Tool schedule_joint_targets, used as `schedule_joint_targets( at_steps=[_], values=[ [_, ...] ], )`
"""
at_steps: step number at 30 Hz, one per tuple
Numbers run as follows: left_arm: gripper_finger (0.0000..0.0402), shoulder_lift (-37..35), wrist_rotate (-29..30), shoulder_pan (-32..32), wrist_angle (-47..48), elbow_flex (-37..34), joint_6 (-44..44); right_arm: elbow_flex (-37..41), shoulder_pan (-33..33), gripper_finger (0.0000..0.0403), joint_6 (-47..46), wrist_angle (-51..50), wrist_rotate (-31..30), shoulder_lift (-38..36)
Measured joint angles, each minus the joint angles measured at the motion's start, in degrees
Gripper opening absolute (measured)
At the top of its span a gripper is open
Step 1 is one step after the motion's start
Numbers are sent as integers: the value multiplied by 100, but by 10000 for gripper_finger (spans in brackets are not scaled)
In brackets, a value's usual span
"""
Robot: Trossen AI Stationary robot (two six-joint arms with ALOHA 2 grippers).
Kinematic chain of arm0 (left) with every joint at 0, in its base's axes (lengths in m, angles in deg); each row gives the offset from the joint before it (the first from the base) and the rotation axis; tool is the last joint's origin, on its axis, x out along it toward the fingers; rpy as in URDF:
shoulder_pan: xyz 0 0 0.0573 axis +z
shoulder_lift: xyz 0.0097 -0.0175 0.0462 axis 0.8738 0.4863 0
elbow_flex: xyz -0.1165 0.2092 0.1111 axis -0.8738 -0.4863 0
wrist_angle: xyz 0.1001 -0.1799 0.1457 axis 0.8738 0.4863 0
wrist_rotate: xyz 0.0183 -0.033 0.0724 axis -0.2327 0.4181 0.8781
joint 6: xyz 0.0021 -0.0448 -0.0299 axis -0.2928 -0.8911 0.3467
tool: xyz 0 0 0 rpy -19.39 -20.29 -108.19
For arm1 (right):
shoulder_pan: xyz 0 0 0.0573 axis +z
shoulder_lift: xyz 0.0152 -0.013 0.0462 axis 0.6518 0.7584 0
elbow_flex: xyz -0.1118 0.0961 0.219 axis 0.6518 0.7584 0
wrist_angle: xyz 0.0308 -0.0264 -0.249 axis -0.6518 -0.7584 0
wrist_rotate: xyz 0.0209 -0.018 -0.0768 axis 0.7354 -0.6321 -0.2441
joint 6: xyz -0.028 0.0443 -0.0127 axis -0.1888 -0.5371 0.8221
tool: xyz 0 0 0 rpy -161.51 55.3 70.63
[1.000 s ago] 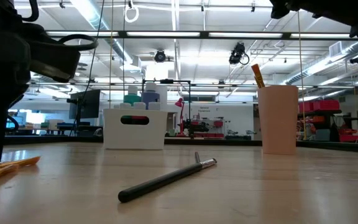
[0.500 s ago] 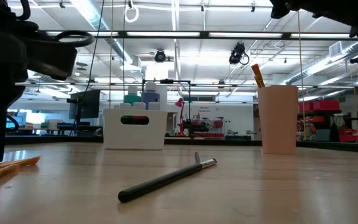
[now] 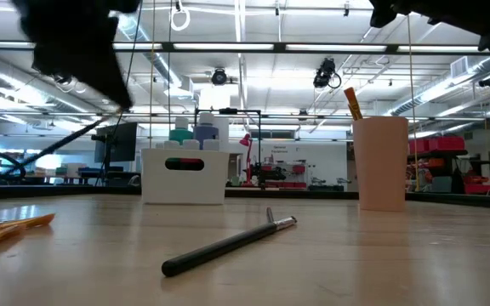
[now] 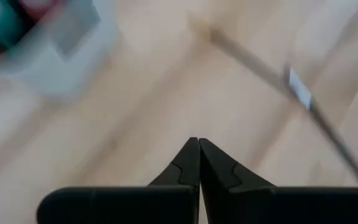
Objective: Pick & Place Paint Supplies
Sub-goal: Put the gold paint brush into the orange cup
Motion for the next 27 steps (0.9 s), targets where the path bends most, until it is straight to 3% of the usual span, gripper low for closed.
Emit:
schedule_joint_targets(
  at_steps=[5,12,18,27],
  values=[
    [1,-728,1109,-13,-427,0,898,-8,-4,119,-417,77,159,37],
    [1,-1331,2042,-2,-1972,2,3244,-672,0,119,-1057,-385,711,739],
    [1,-1359,2074,-2,-3314,6,5004,-1762,0,122,-1444,-1388,738,1952],
    [1,-1348,1894,12,-4266,4,6067,-3077,0,162,-1644,-2064,848,3265]
  ],
)
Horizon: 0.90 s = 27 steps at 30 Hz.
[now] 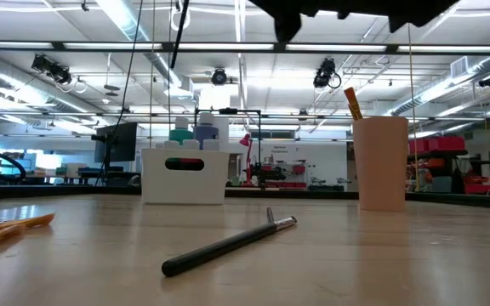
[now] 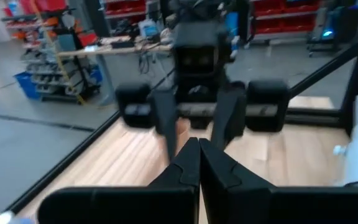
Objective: Pick & Place Paint Supplies
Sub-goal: Put the gold paint brush into the orange cup
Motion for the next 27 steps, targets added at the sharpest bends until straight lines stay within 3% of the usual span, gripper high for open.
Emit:
schedule_joint_targets(
  at_steps=[8,18,22,27],
  values=[
    [1,0,-248,206,-139,0,105,-621,-4,173,8,6,370,709],
    [1,2,-488,481,-141,0,111,-654,-4,168,24,282,175,724],
    [1,2,-630,580,-141,0,111,-654,-11,133,18,279,175,724],
    [3,2,-802,632,-139,0,111,-654,-11,37,13,273,173,724]
  ],
)
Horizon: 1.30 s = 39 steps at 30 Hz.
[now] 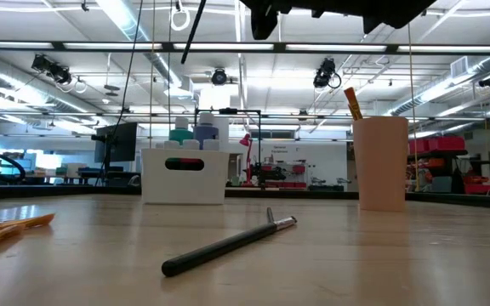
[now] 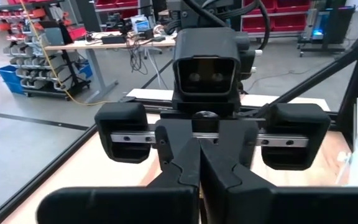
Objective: Pick & Place Paint Supplies
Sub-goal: Put the gold paint brush into the orange cup
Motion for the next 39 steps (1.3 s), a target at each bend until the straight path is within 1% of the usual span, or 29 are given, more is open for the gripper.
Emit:
schedule_joint_targets(
  at_steps=[1,2,7,11,15,17,18,22,24,28,32,34,35,36,39],
  values=[
    [5,0,-20,-2,-2,0,0,0,-1,21,-9,0,-14,0],
    [8,2,3,-4,2,0,0,0,-4,14,-5,0,-4,0],
    [25,2,-155,-2,13,0,108,0,2,25,-155,-107,-160,-31],
    [37,2,-264,-2,98,0,103,2,2,9,-12,-590,-172,-260],
    [52,2,-287,-4,213,0,72,2,58,13,17,-1441,-263,-743],
    [59,2,-287,-4,260,0,0,2,121,13,20,-2052,-600,-1059],
    [61,2,-287,-4,274,0,-7,2,165,11,24,-2311,-867,-1231],
    [62,2,-283,-4,497,0,-274,2,427,8,47,-3446,-2251,-1842],
    [60,2,-287,-4,631,0,-465,2,590,8,57,-3793,-2904,-2083],
    [57,2,-289,-4,945,0,-742,2,849,7,-45,-4656,-3744,-2630],
    [55,2,-287,-4,1181,-4,-1031,2,1025,7,-709,-5735,-4556,-3137],
    [55,2,-302,-4,1153,-32,-1064,5,1074,7,-1138,-6250,-4820,-3319],
    [55,2,-310,-4,1158,-49,-1067,51,1082,7,-1284,-6415,-4833,-3393],
    [55,2,-315,-4,1183,-56,-1069,127,1082,7,-1359,-6486,-4798,-3459],
    [55,2,-318,-7,1202,-57,-1069,475,1080,7,-1406,-6232,-4753,-3599]
  ],
)
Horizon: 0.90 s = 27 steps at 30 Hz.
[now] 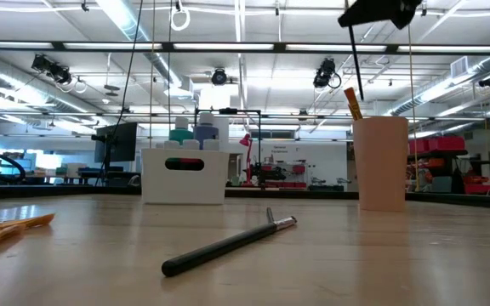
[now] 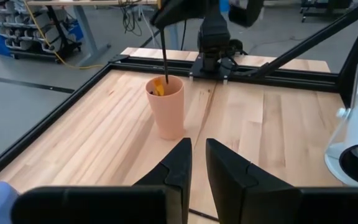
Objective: Pick & Place Paint Supplies
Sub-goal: Put the gold paint brush into the orange cup
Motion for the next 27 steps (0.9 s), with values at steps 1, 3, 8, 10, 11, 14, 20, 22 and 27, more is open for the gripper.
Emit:
schedule_joint_targets(
  at_steps=[1,3,8,10,11,14,20,22,27],
  values=[
    [55,0,1,3,0,0,0,118,0,7,11,58,-28,-30],
    [55,0,22,7,2,0,2,382,-8,7,11,199,-36,-94],
    [55,0,32,7,2,0,9,1067,-9,8,32,716,-32,-204],
    [55,0,37,7,2,0,9,1196,-53,14,136,902,-31,-236],
    [55,0,37,7,2,0,6,1222,-86,17,114,900,-23,-260],
    [55,0,38,7,4,0,-52,1292,-169,22,14,831,210,-259],
    [55,0,24,7,7,0,-81,1647,-316,26,-62,815,1081,-256],
    [55,0,22,7,9,0,-88,1768,-350,27,-65,822,1152,-254],
    [55,0,22,7,21,0,-96,1934,-477,30,-26,822,962,-254]
  ],
)
